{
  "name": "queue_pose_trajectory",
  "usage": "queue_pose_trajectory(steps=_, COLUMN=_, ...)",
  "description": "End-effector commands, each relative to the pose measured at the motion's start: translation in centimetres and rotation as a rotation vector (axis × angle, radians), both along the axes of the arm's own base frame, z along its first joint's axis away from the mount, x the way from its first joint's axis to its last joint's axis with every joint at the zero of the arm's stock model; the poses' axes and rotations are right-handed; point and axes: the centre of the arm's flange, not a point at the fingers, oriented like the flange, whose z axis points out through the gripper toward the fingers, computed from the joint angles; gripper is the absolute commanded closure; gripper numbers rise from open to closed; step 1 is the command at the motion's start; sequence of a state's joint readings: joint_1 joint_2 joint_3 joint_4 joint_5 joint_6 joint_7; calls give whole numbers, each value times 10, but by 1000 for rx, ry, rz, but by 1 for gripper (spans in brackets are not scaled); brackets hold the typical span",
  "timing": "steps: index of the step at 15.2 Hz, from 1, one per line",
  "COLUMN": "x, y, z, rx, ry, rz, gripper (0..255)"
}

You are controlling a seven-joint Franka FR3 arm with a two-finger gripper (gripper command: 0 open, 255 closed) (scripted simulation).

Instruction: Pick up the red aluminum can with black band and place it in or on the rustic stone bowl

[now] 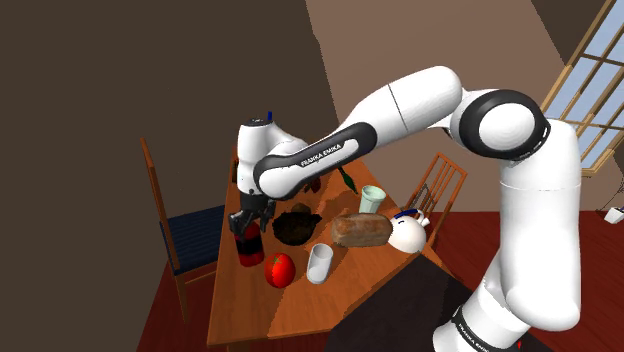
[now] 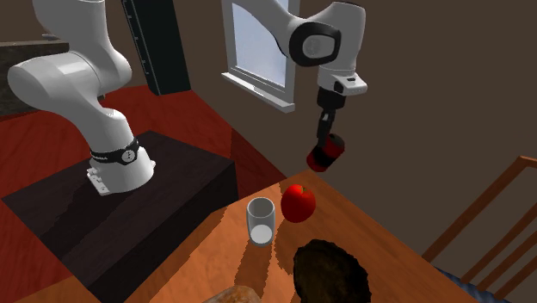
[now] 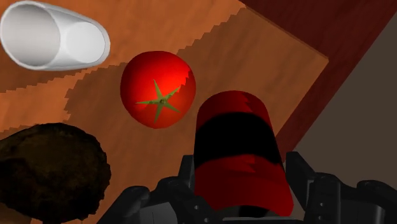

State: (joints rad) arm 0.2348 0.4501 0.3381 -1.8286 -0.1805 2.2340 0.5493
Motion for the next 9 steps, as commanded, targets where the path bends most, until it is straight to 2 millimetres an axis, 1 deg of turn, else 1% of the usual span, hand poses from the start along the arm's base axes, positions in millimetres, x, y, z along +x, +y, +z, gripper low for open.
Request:
queue_pose_trajectory(steps=1, x=7, y=-22, z=3, rx=0, ry=-1, rz=0, gripper=255)
queue_pose_trajectory(steps=9, x=38, y=-122, z=14, rx=0, ry=-1, rz=0, gripper=255)
